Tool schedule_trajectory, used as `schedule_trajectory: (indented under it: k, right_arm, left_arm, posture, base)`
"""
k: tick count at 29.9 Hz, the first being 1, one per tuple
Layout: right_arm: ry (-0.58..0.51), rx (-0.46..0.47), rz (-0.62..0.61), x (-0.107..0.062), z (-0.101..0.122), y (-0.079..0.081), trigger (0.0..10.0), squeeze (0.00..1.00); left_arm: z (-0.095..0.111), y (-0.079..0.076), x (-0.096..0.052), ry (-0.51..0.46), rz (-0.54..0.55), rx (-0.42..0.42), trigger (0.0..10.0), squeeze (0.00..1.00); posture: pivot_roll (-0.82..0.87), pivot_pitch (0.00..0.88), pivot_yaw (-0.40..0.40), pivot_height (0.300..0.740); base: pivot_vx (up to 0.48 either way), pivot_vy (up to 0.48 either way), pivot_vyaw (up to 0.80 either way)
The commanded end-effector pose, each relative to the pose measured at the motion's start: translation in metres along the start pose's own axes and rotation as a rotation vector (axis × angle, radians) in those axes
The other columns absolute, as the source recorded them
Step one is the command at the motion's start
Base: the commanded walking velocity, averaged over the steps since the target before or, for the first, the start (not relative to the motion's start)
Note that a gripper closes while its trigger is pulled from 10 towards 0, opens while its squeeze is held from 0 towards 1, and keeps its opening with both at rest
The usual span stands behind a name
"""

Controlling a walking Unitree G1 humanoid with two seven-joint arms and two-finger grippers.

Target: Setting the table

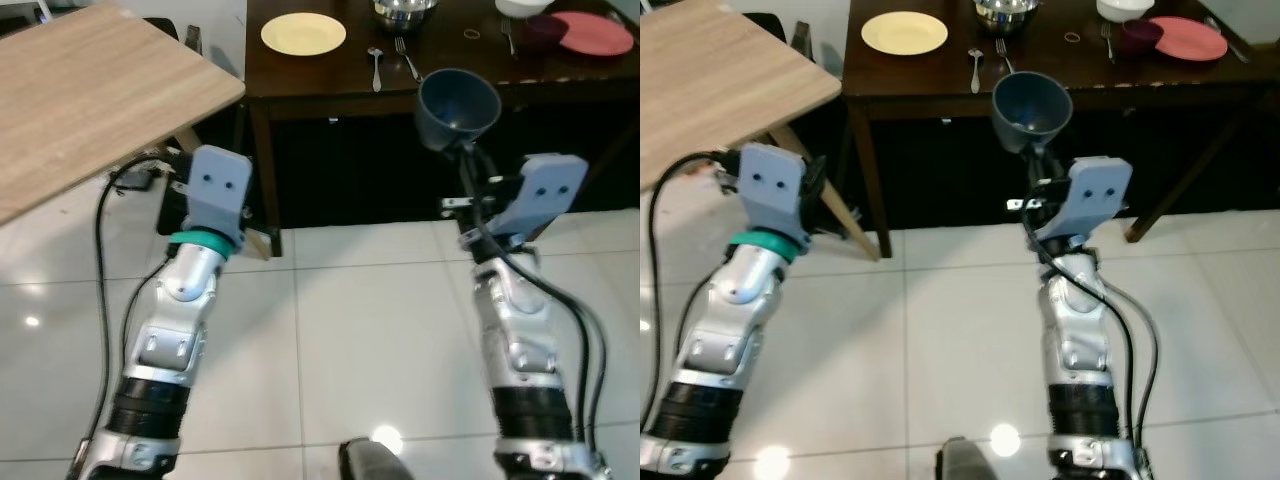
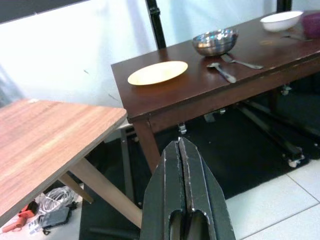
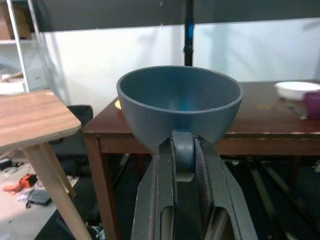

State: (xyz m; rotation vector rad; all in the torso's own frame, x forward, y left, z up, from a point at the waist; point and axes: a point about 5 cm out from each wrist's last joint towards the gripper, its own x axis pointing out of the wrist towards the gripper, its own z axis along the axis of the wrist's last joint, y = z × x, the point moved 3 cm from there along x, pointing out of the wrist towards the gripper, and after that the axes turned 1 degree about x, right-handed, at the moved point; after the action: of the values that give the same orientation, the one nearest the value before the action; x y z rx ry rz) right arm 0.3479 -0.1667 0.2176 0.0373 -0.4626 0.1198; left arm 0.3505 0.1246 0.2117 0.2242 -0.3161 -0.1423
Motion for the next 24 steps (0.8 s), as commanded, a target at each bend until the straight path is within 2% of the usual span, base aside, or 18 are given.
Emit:
schedule_trajectory:
  k: [1, 5, 19, 24]
  right_arm:
    - [-0.006, -0.005, -0.009, -0.0001, 0.0012, -0.0028, 10.0, 0.00]
    - [-0.001, -0.003, -0.011, -0.0001, 0.0002, -0.0032, 10.0, 0.00]
    - [0.009, -0.010, -0.028, -0.0017, -0.0013, -0.0087, 10.0, 0.00]
    - [0.011, -0.026, -0.034, -0.0016, -0.0019, -0.0100, 10.0, 0.00]
  left_arm:
    - [-0.0034, -0.0023, -0.0013, 0.010, -0.008, 0.003, 10.0, 0.00]
    - [-0.0032, -0.0032, -0.0010, 0.006, -0.013, 0.003, 10.0, 0.00]
    - [-0.0033, -0.0070, -0.0010, 0.003, -0.032, 0.001, 10.0, 0.00]
    - [-0.0035, -0.0080, -0.0009, 0.002, -0.037, 0.000, 10.0, 0.00]
  posture:
    - [-0.03, 0.084, 0.111, 0.740]
    - [-0.03, 0.082, 0.112, 0.740]
    - [-0.04, 0.081, 0.112, 0.740]
    - [-0.04, 0.080, 0.112, 0.740]
  base:
    - [0.480, 0.000, 0.00]
    - [0.480, 0.000, 0.00]
    - [0.404, 0.000, -0.68]
    - [0.350, 0.000, -0.09]
